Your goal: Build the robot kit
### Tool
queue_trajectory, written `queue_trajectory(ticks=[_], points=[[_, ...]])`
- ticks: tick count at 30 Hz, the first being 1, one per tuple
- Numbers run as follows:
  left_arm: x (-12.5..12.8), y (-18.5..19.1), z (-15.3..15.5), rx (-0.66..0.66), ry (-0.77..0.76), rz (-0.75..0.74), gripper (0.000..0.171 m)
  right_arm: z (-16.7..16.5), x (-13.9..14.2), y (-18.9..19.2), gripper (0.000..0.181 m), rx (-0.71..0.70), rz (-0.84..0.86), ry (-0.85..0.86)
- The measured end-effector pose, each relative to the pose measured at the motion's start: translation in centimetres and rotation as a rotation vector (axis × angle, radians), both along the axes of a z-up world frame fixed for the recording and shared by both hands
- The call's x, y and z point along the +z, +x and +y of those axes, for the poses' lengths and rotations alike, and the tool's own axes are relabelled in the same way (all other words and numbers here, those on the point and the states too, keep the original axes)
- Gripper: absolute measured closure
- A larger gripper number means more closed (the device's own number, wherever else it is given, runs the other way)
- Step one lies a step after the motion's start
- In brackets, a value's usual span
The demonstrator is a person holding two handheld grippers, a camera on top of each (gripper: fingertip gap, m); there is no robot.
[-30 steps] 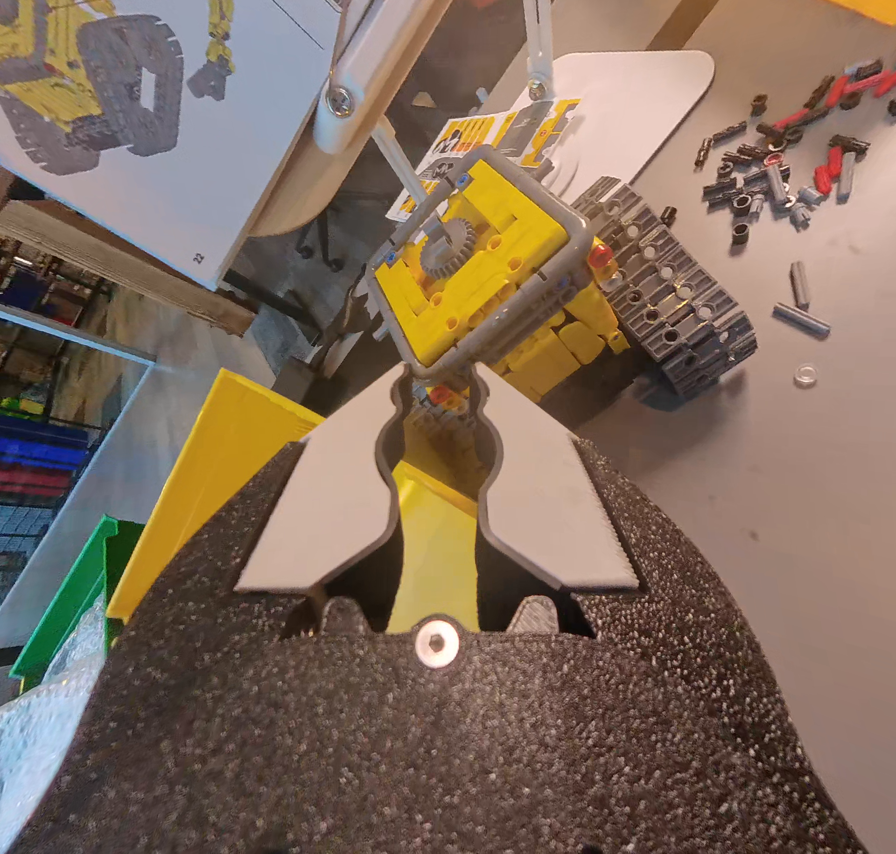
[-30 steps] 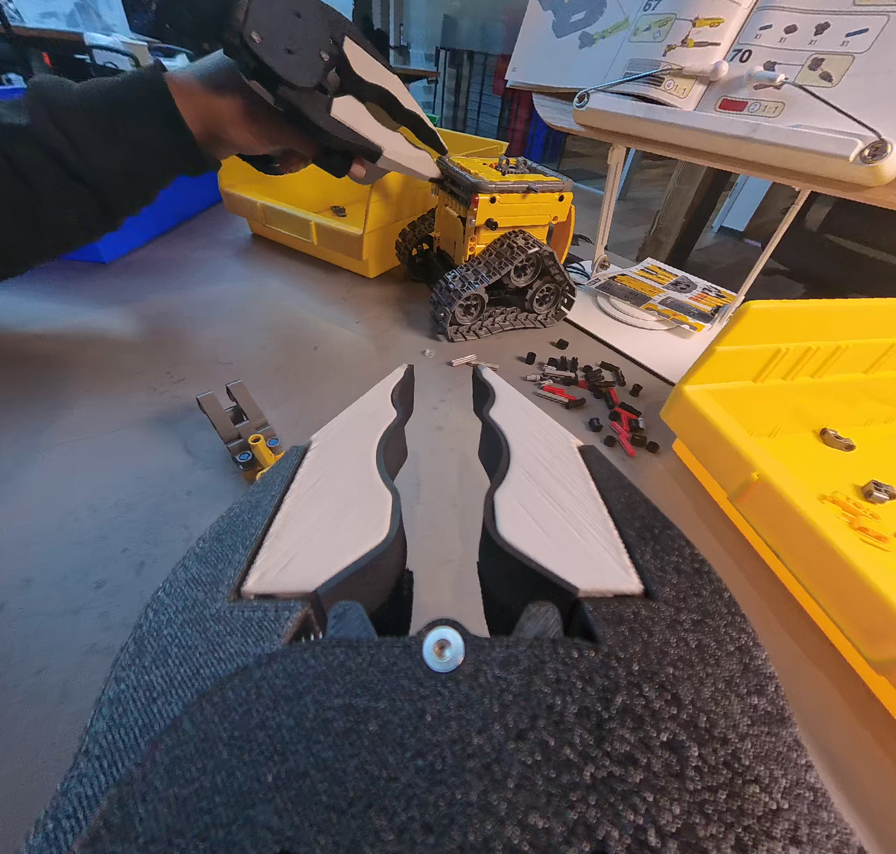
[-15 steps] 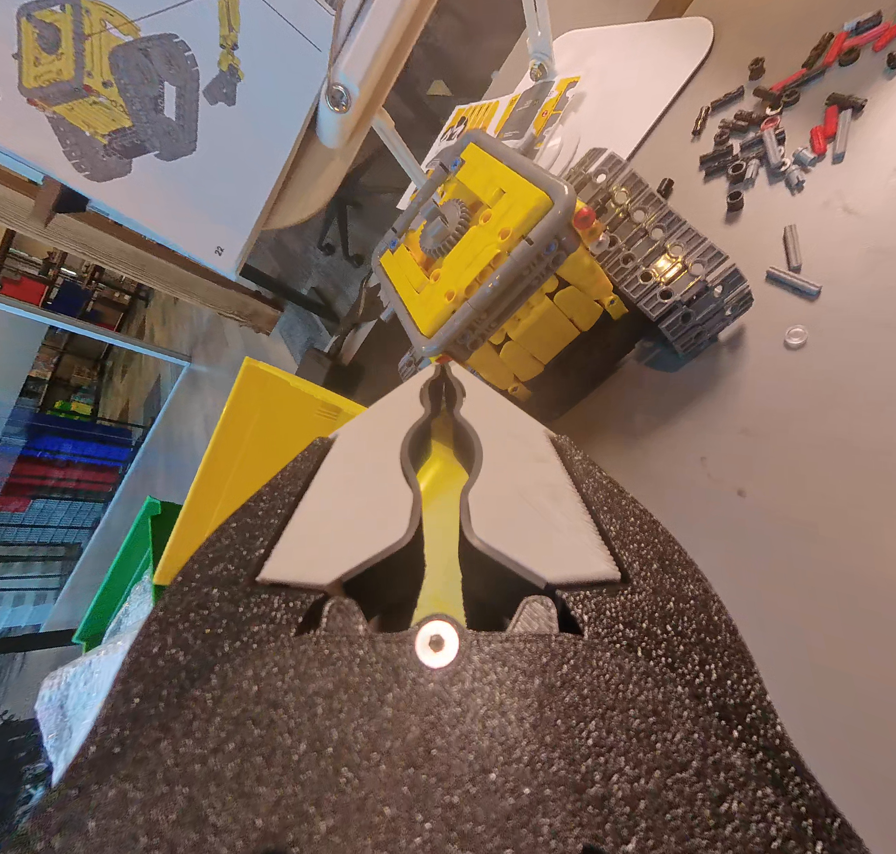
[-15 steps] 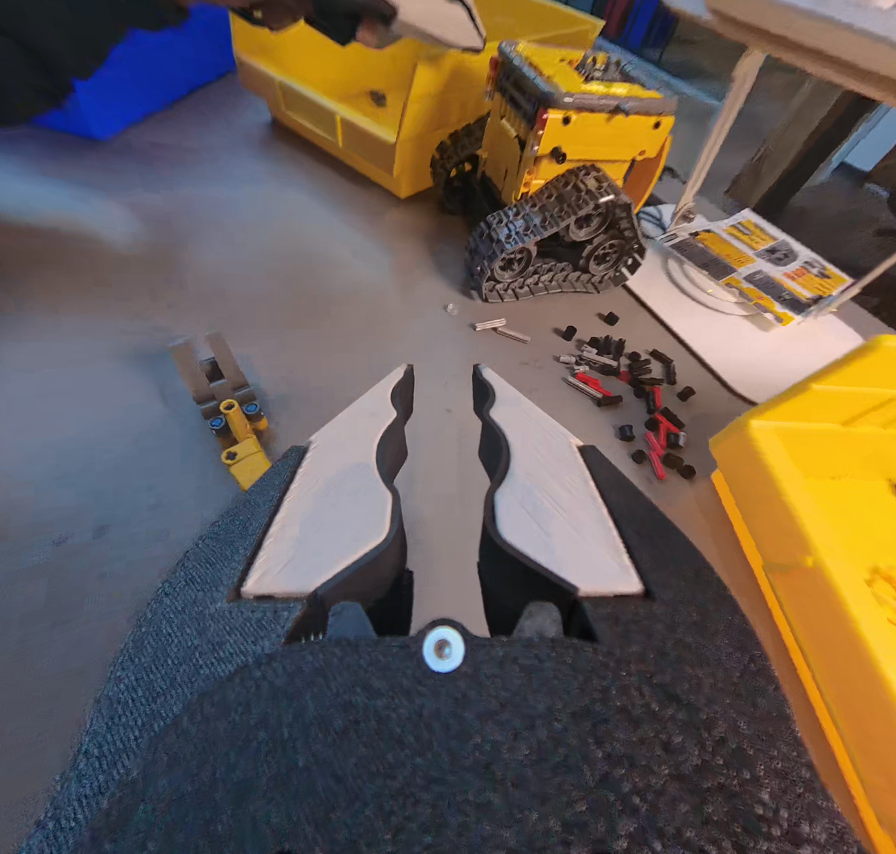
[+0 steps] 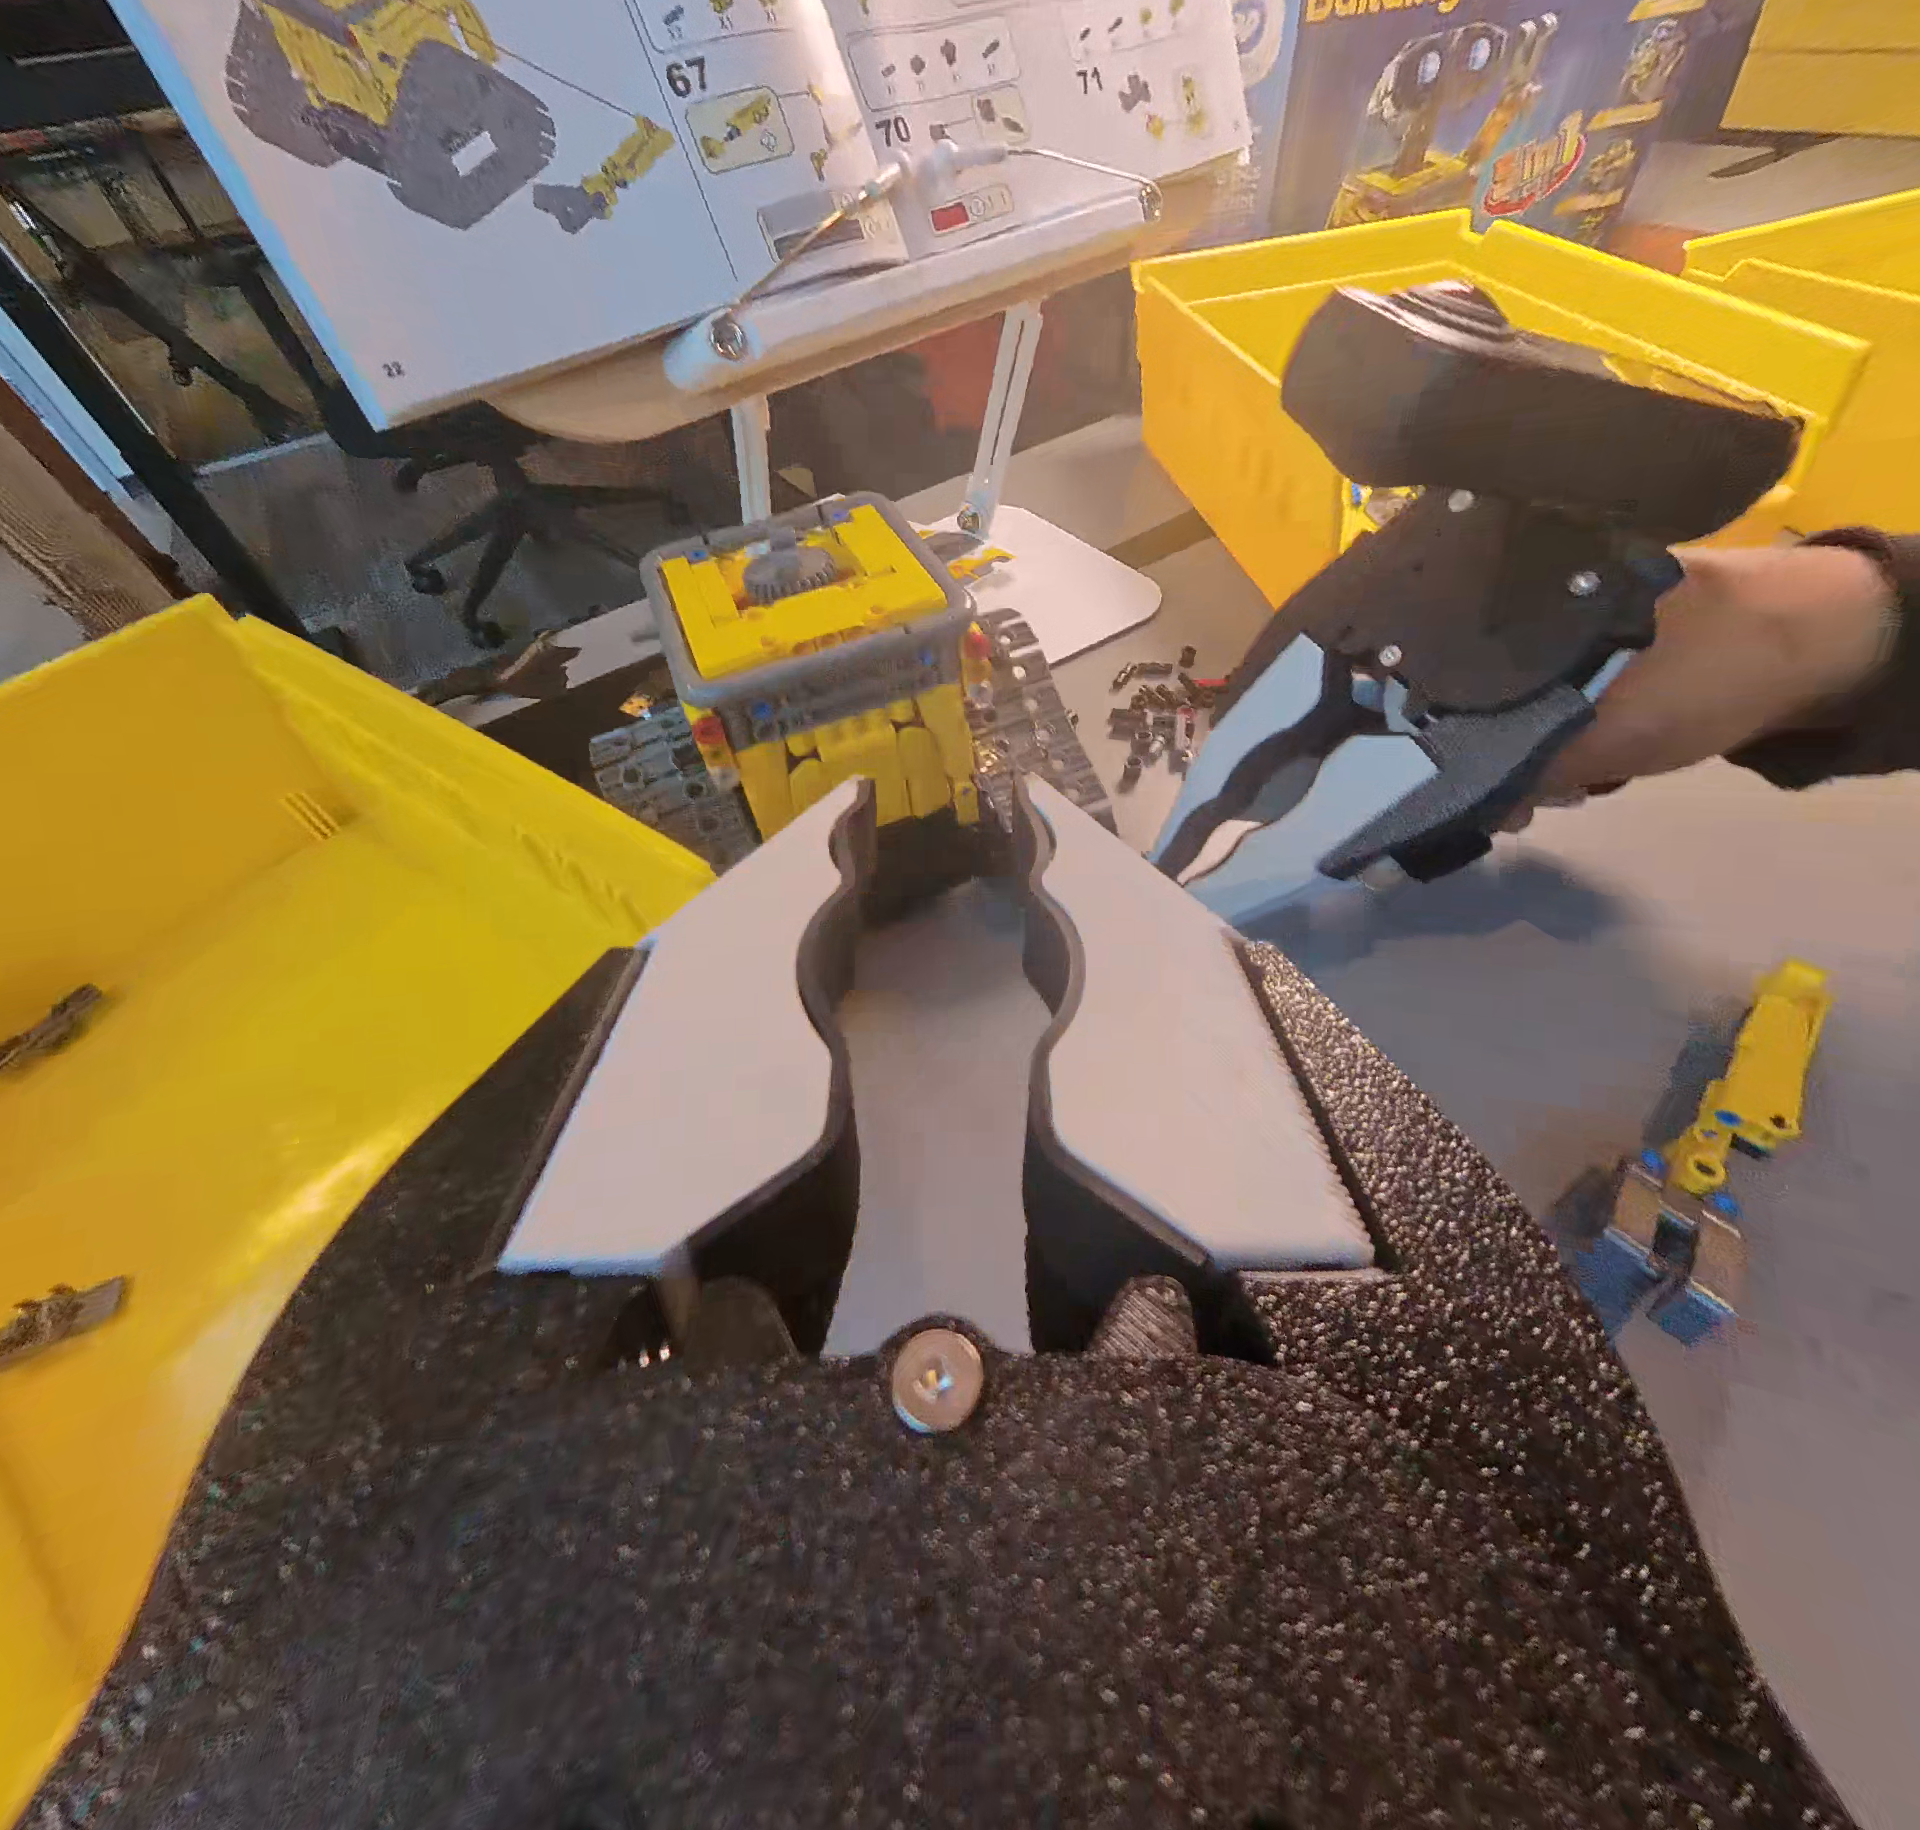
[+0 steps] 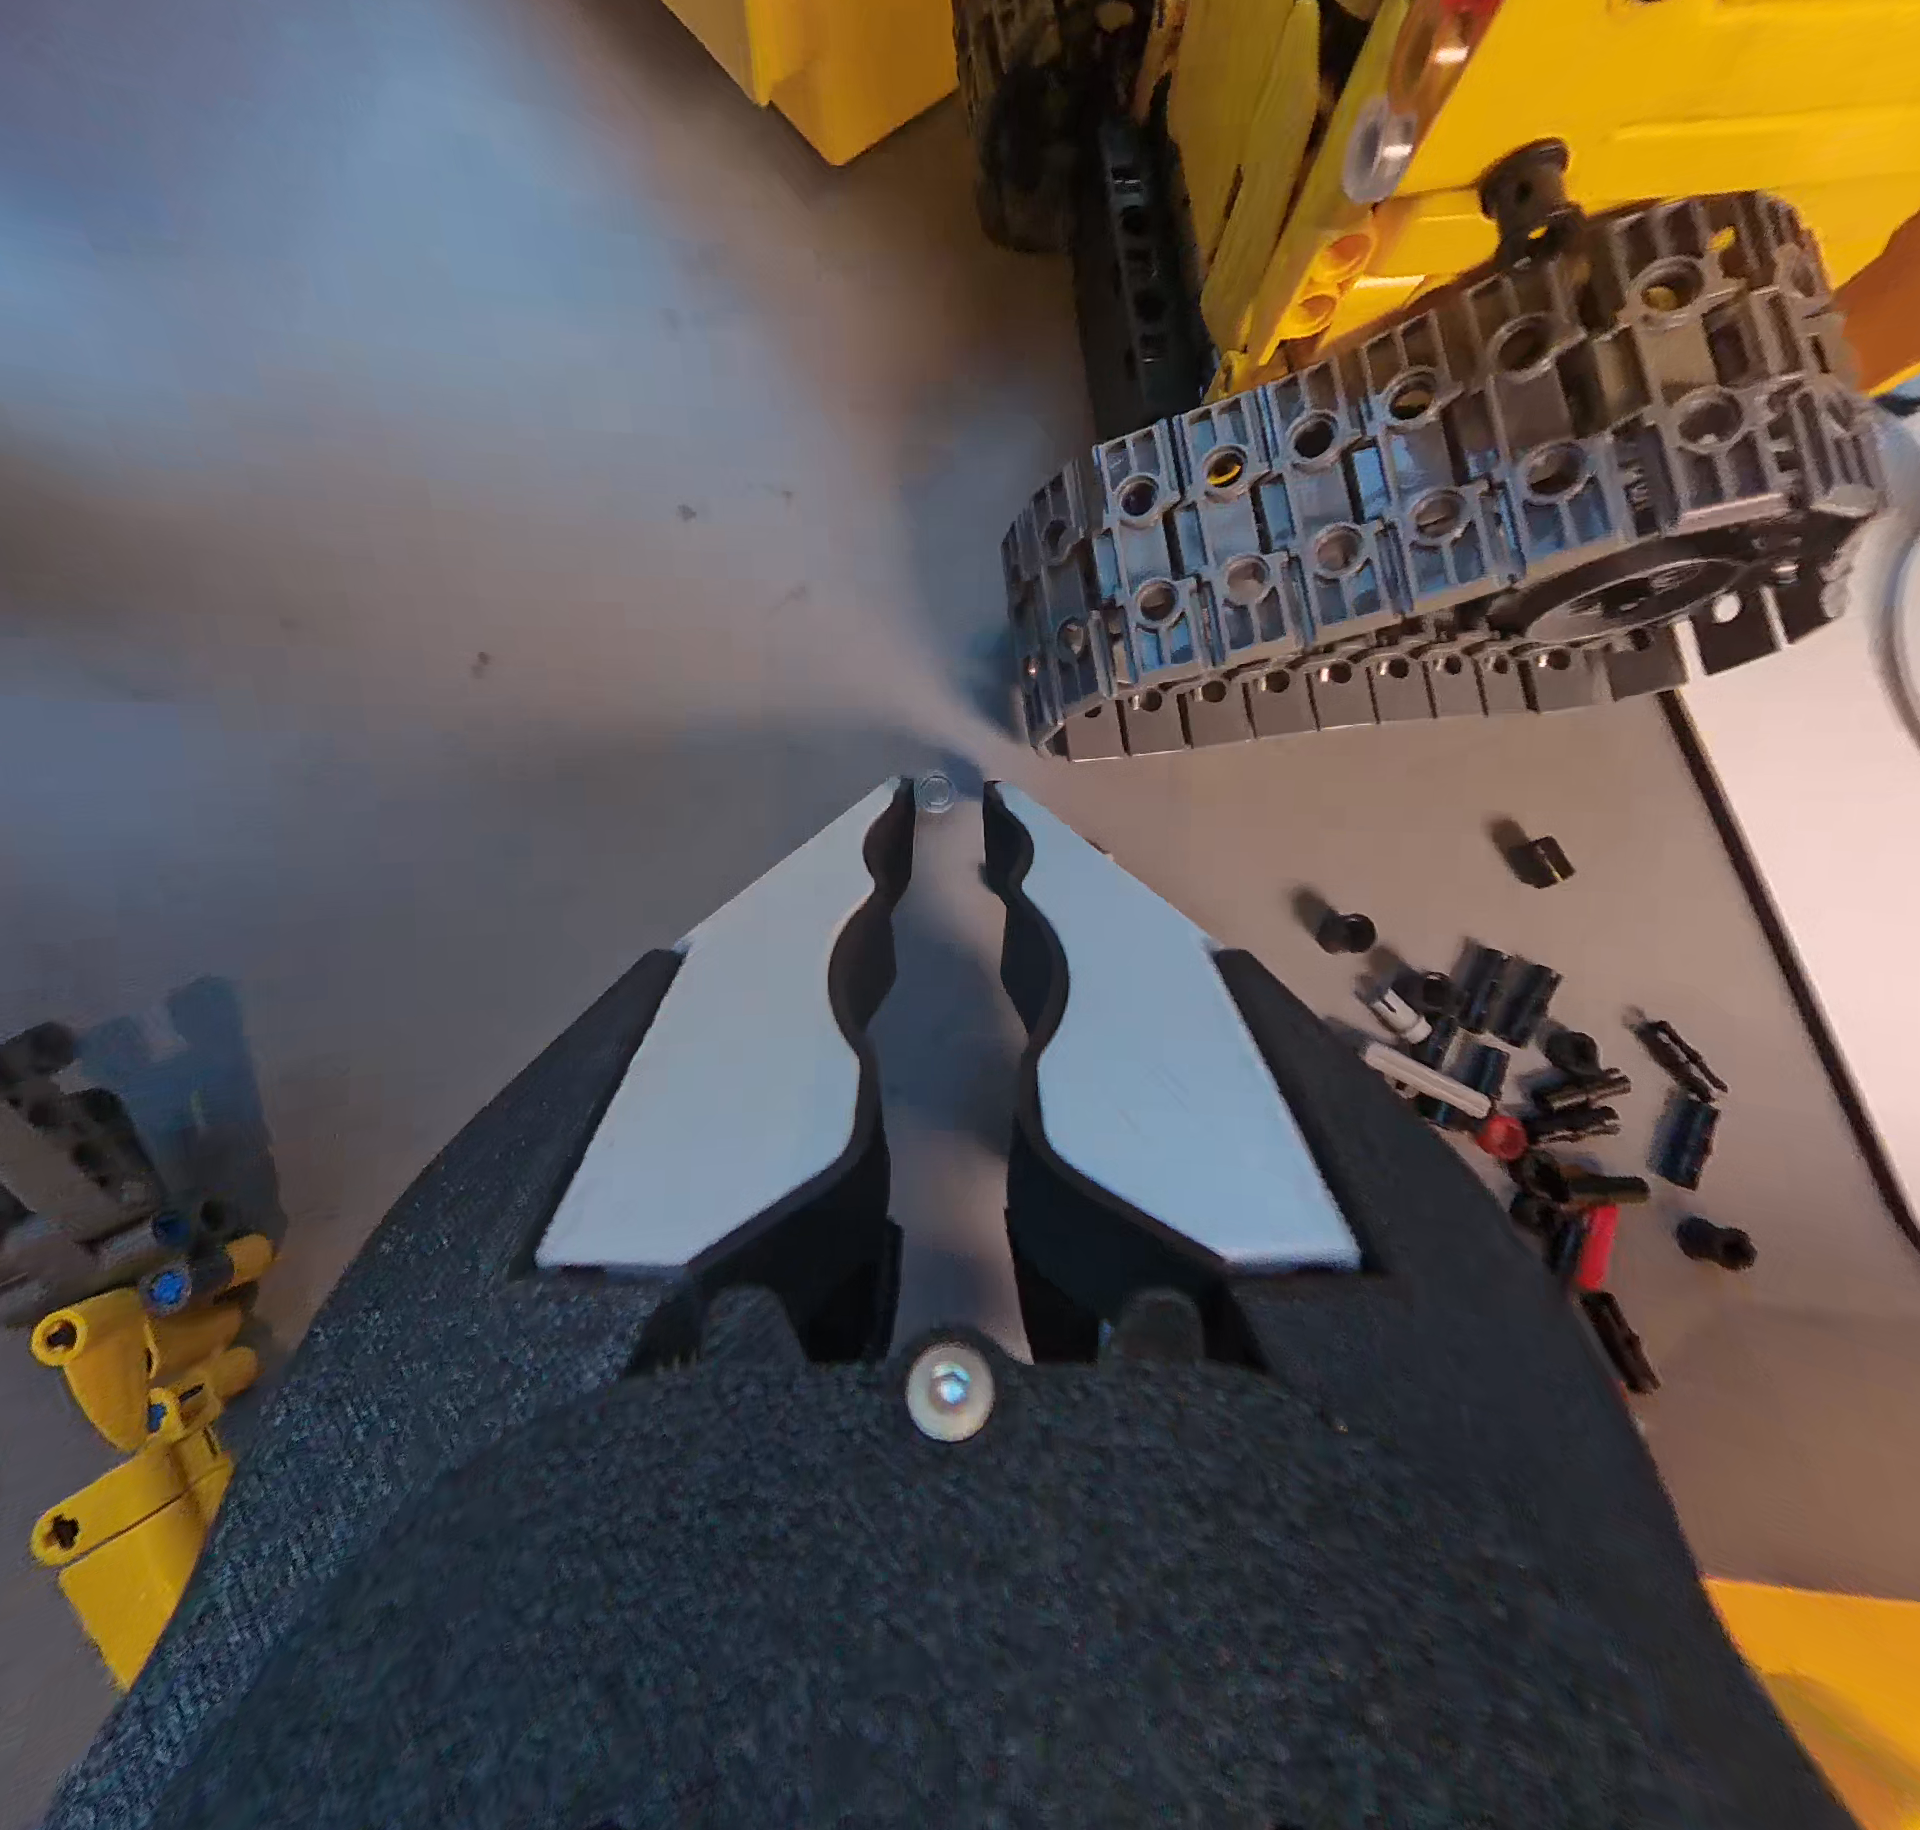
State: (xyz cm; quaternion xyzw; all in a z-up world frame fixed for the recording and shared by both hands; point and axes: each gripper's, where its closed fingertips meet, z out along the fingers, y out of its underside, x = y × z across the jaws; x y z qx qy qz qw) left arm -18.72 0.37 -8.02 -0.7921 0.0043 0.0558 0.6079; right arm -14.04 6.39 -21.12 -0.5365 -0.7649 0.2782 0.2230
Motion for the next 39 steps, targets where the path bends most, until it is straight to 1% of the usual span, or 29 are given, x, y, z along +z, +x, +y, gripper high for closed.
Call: queue_trajectory(ticks=[5,9,16,18,21,23,24,26,28,31,33,36,37,39], points=[[-2.2,1.5,-2.1,-0.026,-0.019,-0.018,0.146,-0.3,-0.3,0.1,0.174,0.037,-0.055,-0.021],[-3.2,1.8,-3.0,-0.031,-0.038,-0.032,0.146,0.3,-0.3,0.5,0.175,0.016,-0.078,-0.04],[-3.8,2.1,-3.7,-0.041,-0.049,-0.019,0.146,4.8,-0.2,2.4,0.175,-0.17,-0.089,0.017],[-4.1,2.2,-3.6,-0.048,-0.058,-0.02,0.146,6.2,-0.1,2.7,0.175,-0.229,-0.081,0.061],[-4.3,2.3,-3.6,-0.048,-0.07,-0.001,0.146,8.5,0.0,3.3,0.175,-0.307,-0.073,0.171],[-4.4,2.3,-3.5,-0.047,-0.074,0.011,0.145,9.0,0.2,3.4,0.171,-0.333,-0.056,0.167],[-4.5,2.3,-3.5,-0.048,-0.076,0.014,0.145,9.0,0.5,3.4,0.166,-0.344,-0.041,0.154],[-4.6,2.3,-3.5,-0.046,-0.08,0.015,0.145,8.7,1.6,3.3,0.163,-0.346,0.001,0.123],[-4.8,2.2,-3.4,-0.046,-0.084,0.005,0.144,7.8,3.4,2.5,0.16,-0.318,0.067,0.09],[-5.3,1.9,-3.4,-0.037,-0.097,-0.007,0.144,5.8,6.5,0.4,0.143,-0.261,0.16,0.023],[-5.7,1.3,-3.4,-0.014,-0.11,-0.004,0.144,4.5,8.0,-1.3,0.133,-0.234,0.201,0.005],[-6.3,0.0,-3.6,0.034,-0.126,0.013,0.144,3.4,9.4,-4.3,0.125,-0.222,0.273,0.081],[-6.4,-0.5,-3.7,0.051,-0.128,0.02,0.144,3.2,10.0,-5.3,0.124,-0.214,0.309,0.134],[-6.5,-1.5,-3.9,0.087,-0.129,0.041,0.144,2.7,11.1,-6.9,0.127,-0.164,0.381,0.277]])
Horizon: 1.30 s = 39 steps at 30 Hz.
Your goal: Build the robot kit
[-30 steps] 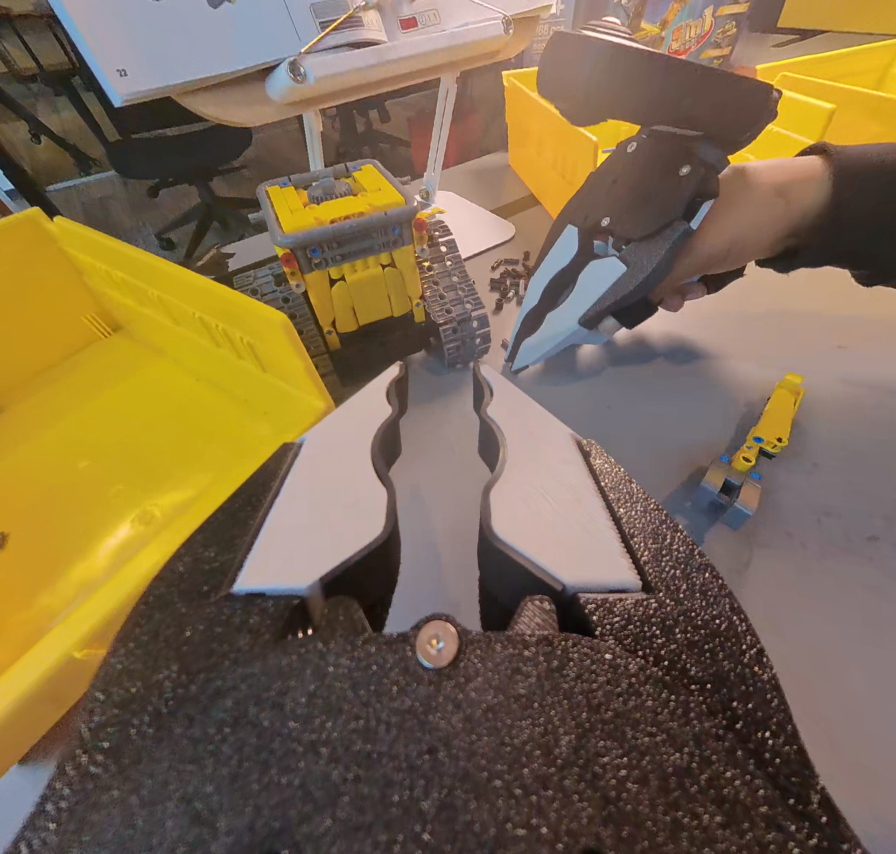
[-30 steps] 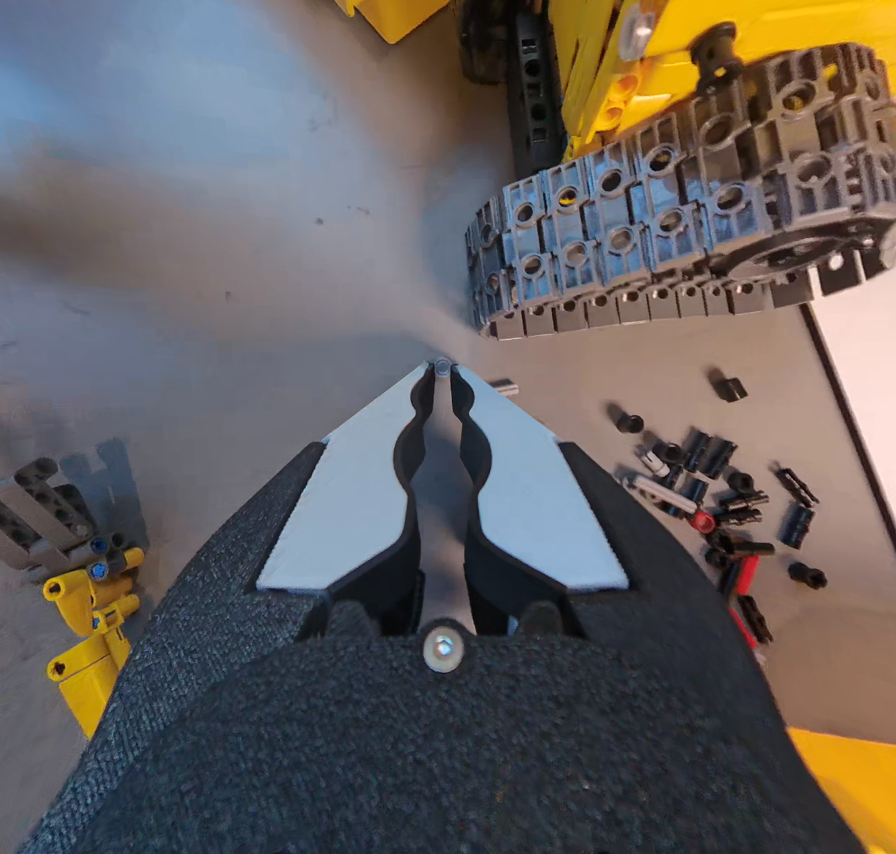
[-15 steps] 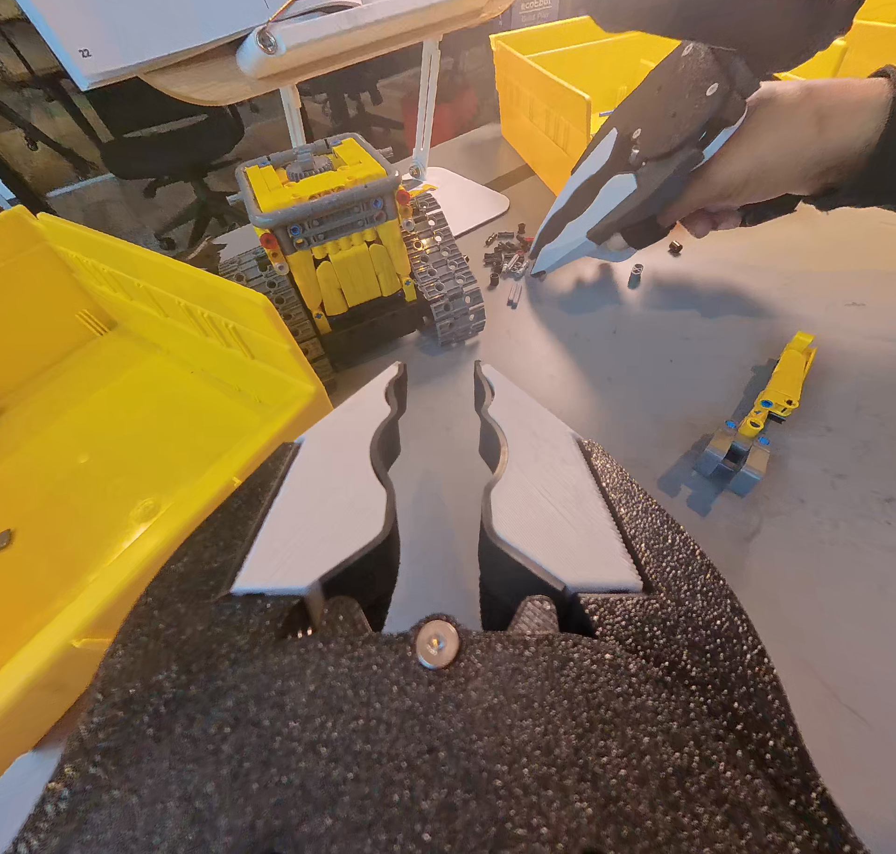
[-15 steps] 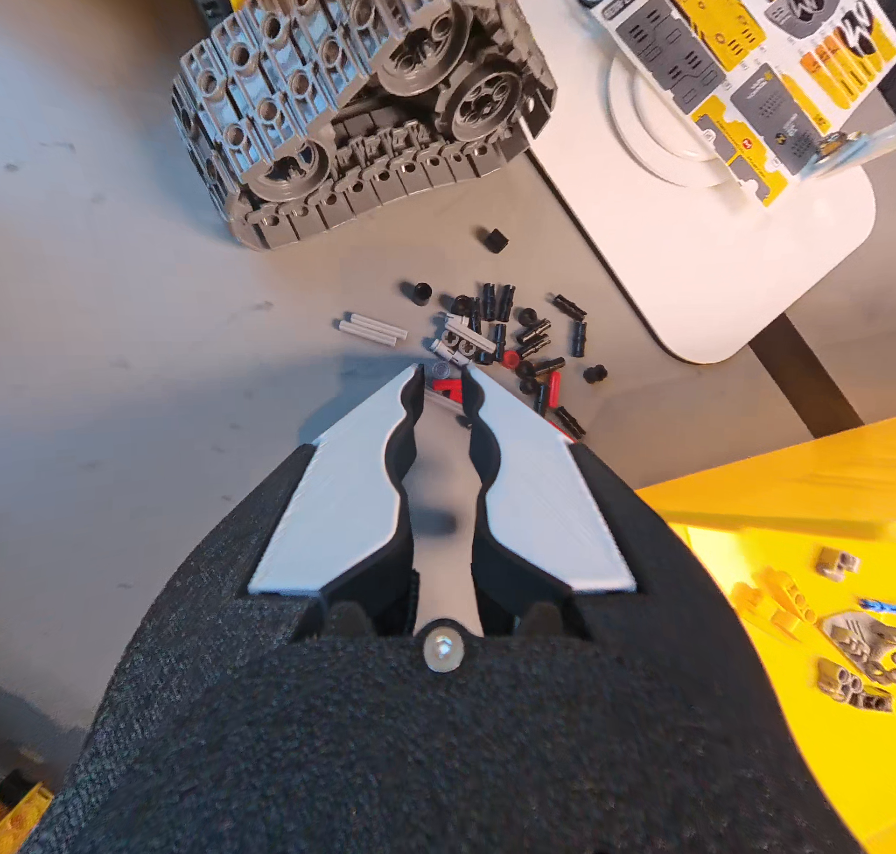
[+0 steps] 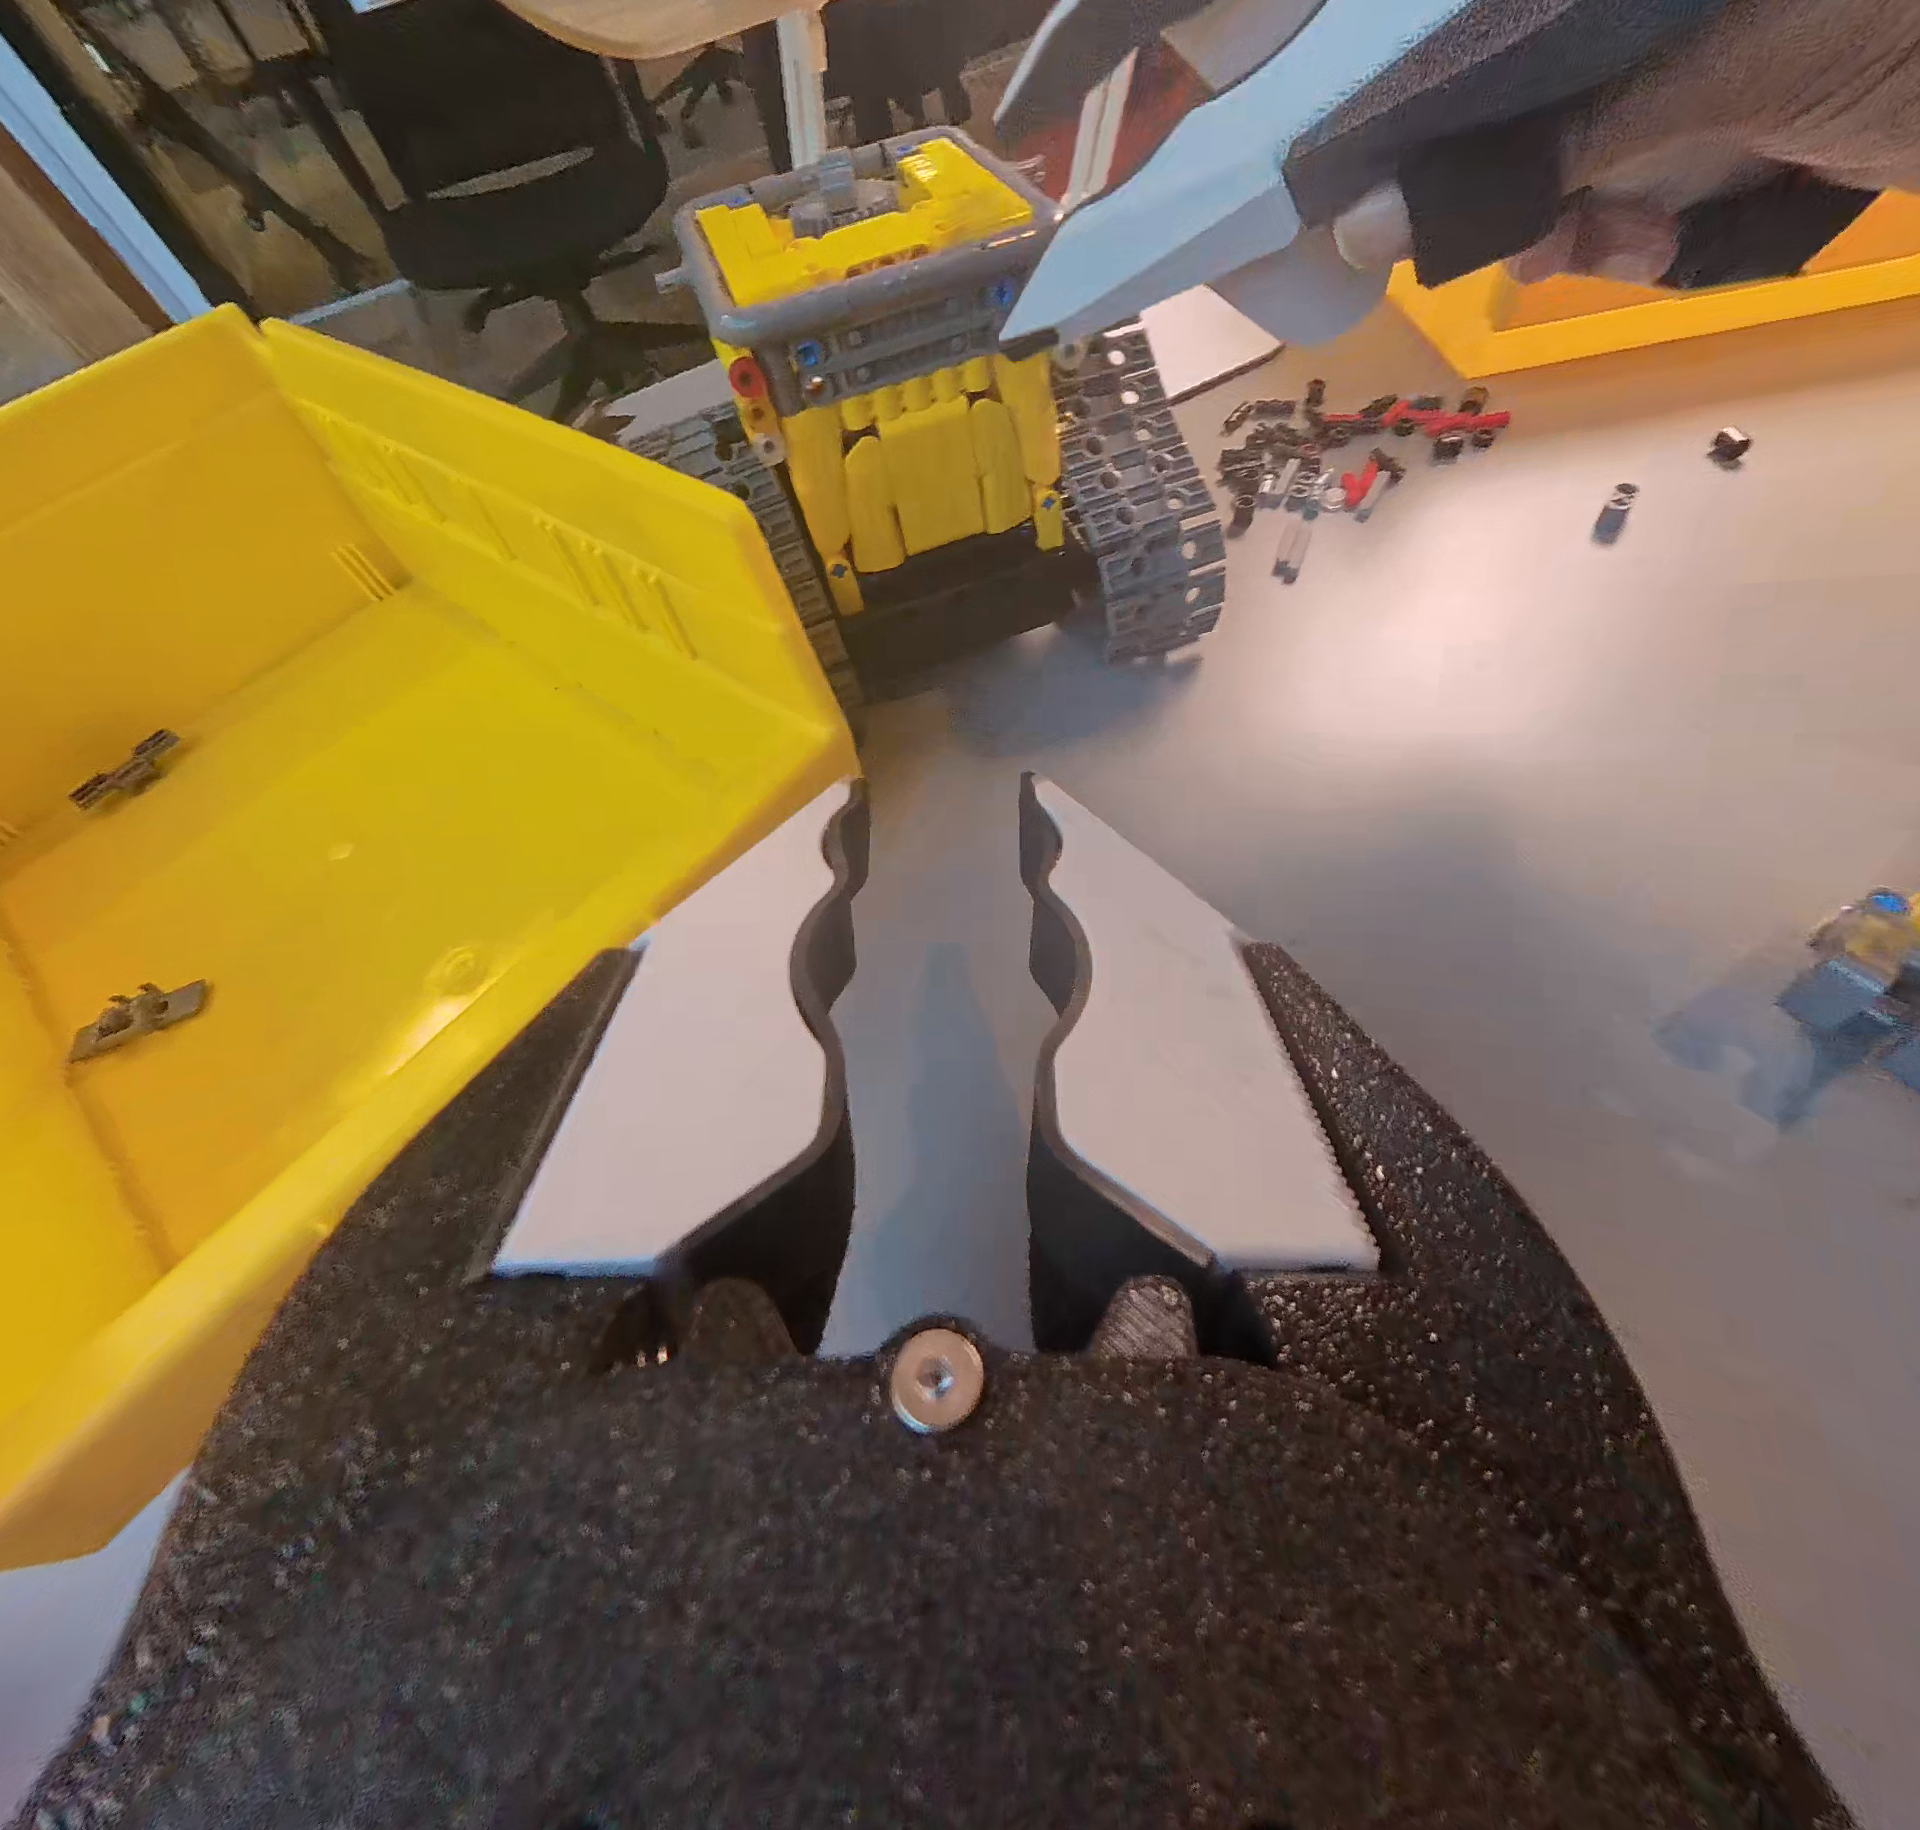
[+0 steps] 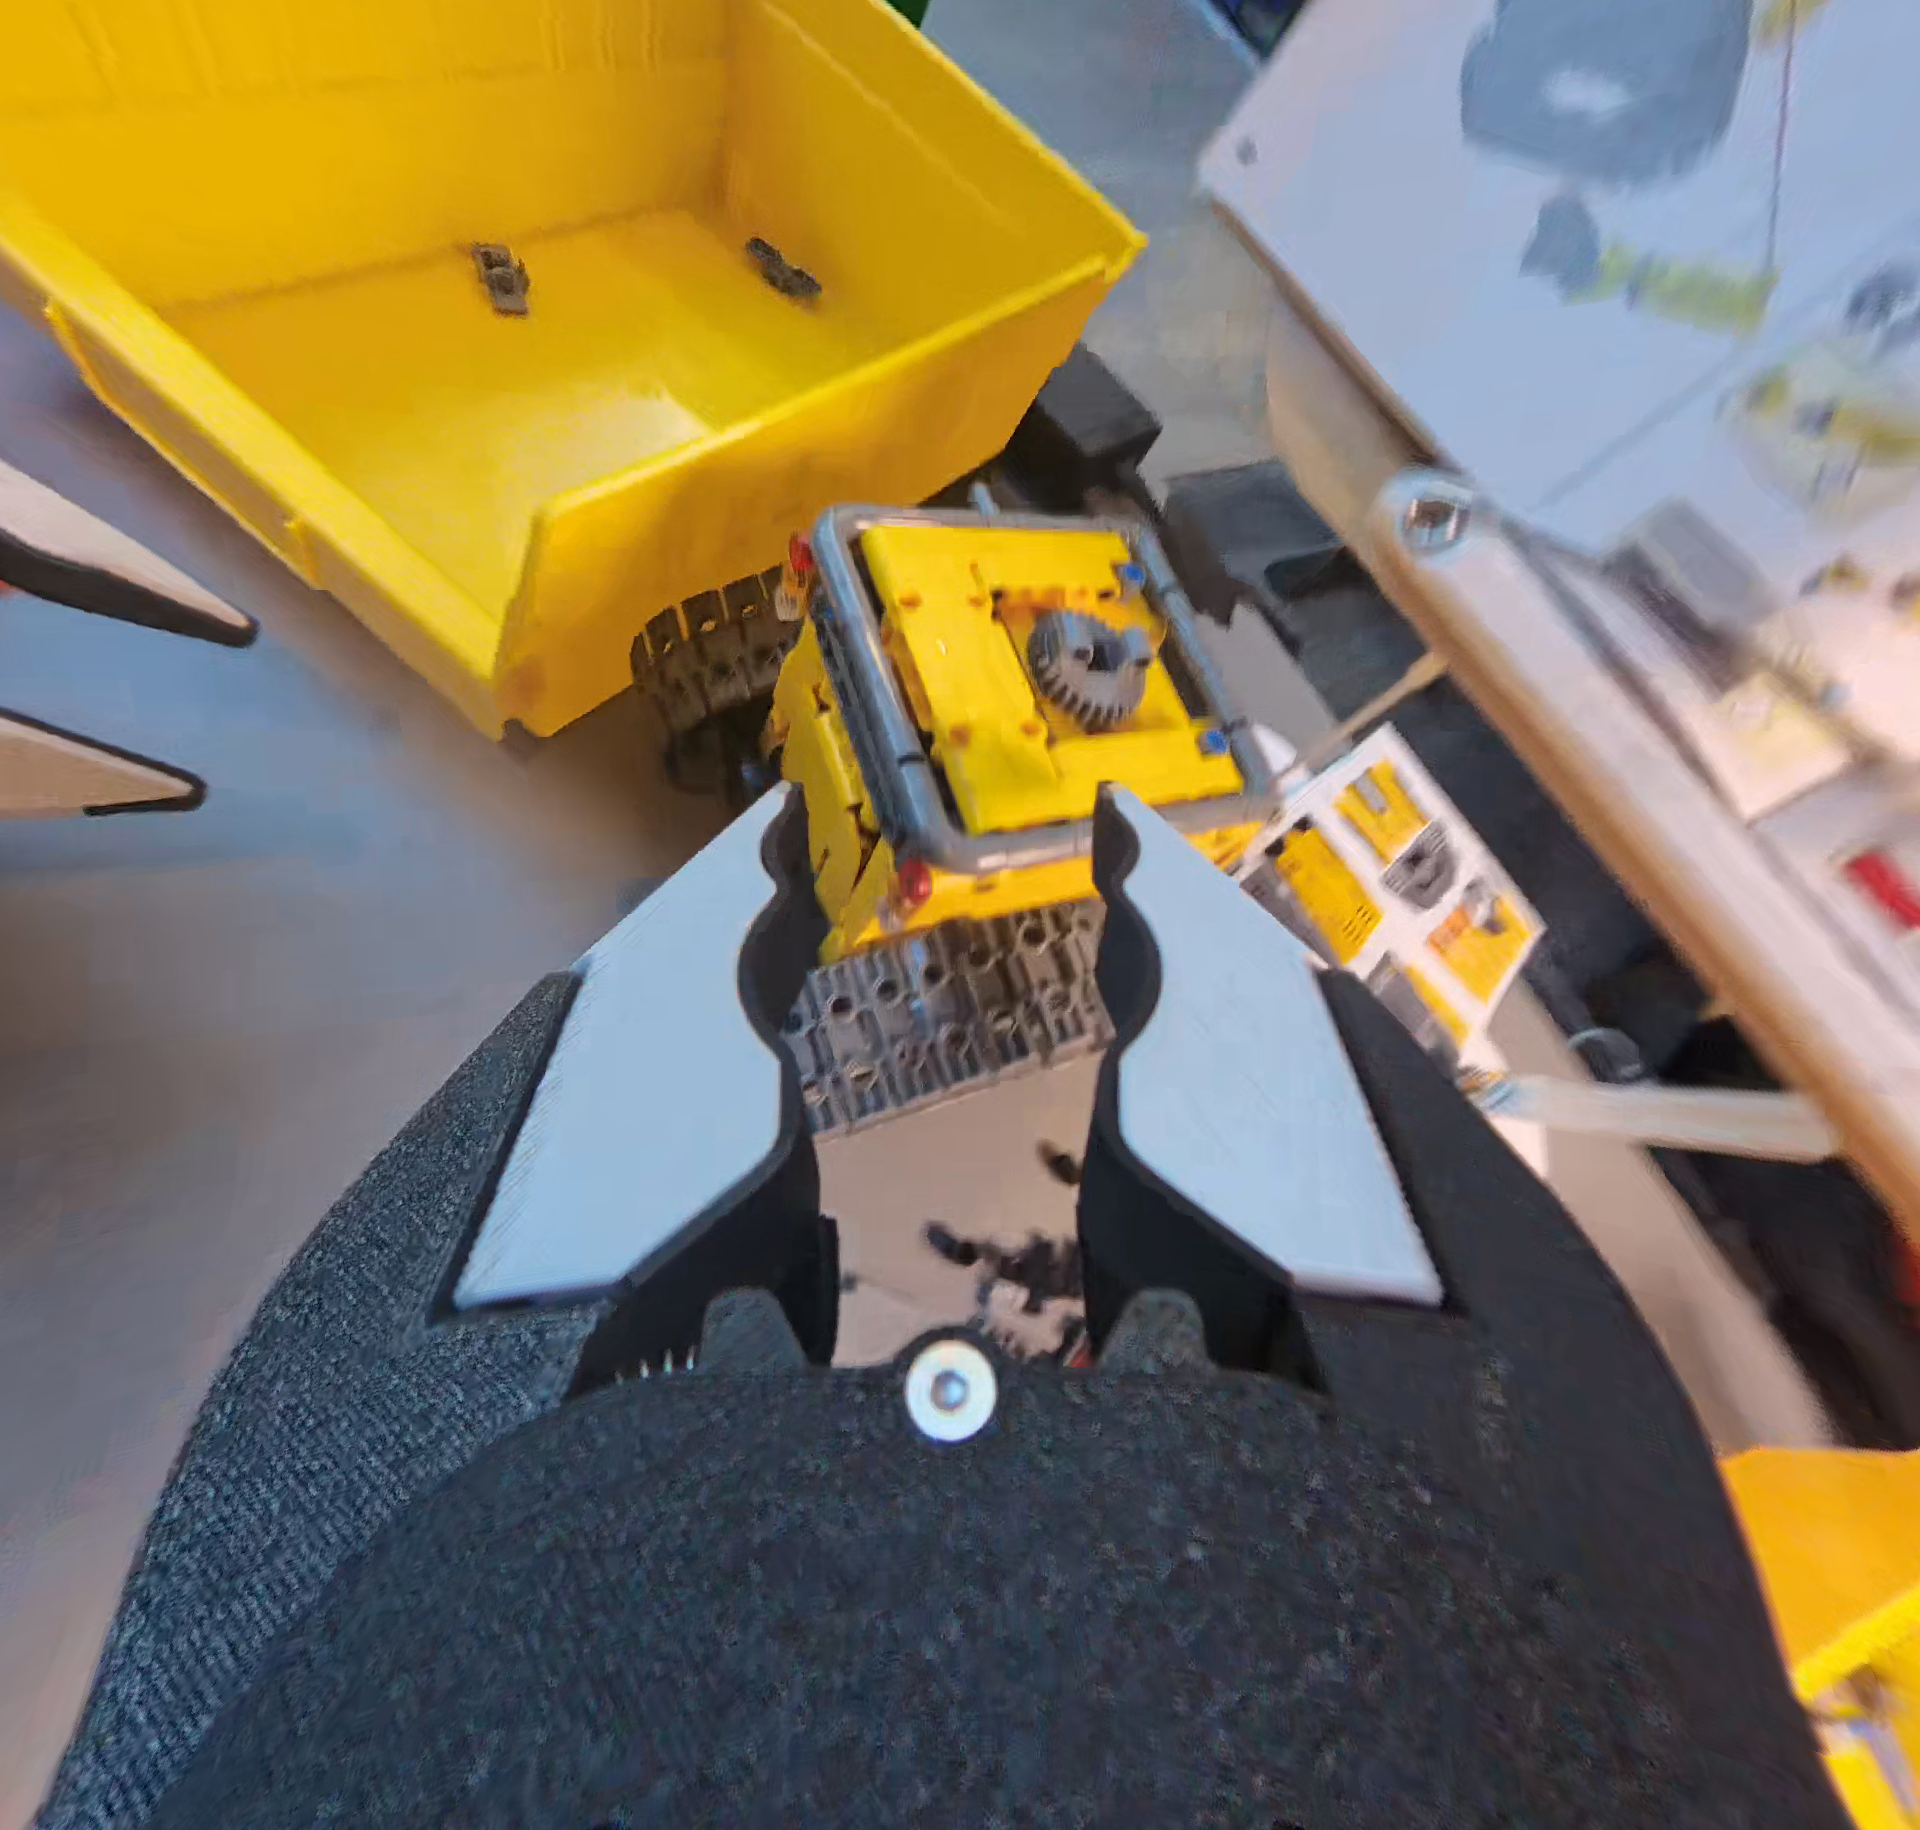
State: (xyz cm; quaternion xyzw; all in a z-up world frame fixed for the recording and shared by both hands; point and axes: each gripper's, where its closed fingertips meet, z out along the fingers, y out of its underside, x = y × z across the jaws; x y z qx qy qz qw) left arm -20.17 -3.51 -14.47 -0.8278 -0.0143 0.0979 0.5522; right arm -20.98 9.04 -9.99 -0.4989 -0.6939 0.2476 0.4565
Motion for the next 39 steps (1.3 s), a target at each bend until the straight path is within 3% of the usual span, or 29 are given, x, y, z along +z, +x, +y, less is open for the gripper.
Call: queue_trajectory(ticks=[2,4,7,10,15,25,29,32,36,39], points=[[-0.1,-1.0,-0.2,0.035,-0.005,0.028,0.144,-0.4,0.5,-1.1,0.136,0.042,0.011,0.18],[0.0,-1.7,-0.4,0.06,-0.009,0.054,0.142,-0.7,-0.2,-1.4,0.163,0.093,-0.038,0.323],[-0.5,-2.9,-0.6,0.095,-0.041,0.088,0.142,-1.4,0.0,-1.2,0.175,0.182,-0.042,0.402],[-1.4,-3.8,-0.7,0.117,-0.078,0.058,0.142,-1.7,-0.1,-0.4,0.175,0.295,-0.048,0.458],[-2.0,-5.7,-1.2,0.185,-0.115,0.089,0.151,-3.7,-0.1,2.3,0.175,0.545,-0.027,0.422],[-1.6,-7.6,-2.4,0.258,-0.064,-0.007,0.149,-7.3,0.0,5.6,0.175,0.757,0.005,0.302],[1.2,-5.2,-1.7,0.139,0.078,-0.049,0.147,-9.5,-0.1,8.1,0.175,0.87,-0.014,0.272],[2.9,-2.8,-1.2,-0.011,0.171,-0.152,0.143,-9.0,-0.1,10.5,0.174,0.883,-0.053,0.26],[3.3,0.5,-0.6,-0.199,0.204,-0.317,0.121,-5.1,0.0,12.7,0.167,0.729,-0.09,0.216],[2.7,3.0,-0.1,-0.308,0.169,-0.368,0.11,-4.1,0.9,14.7,0.16,0.619,-0.049,0.037]])
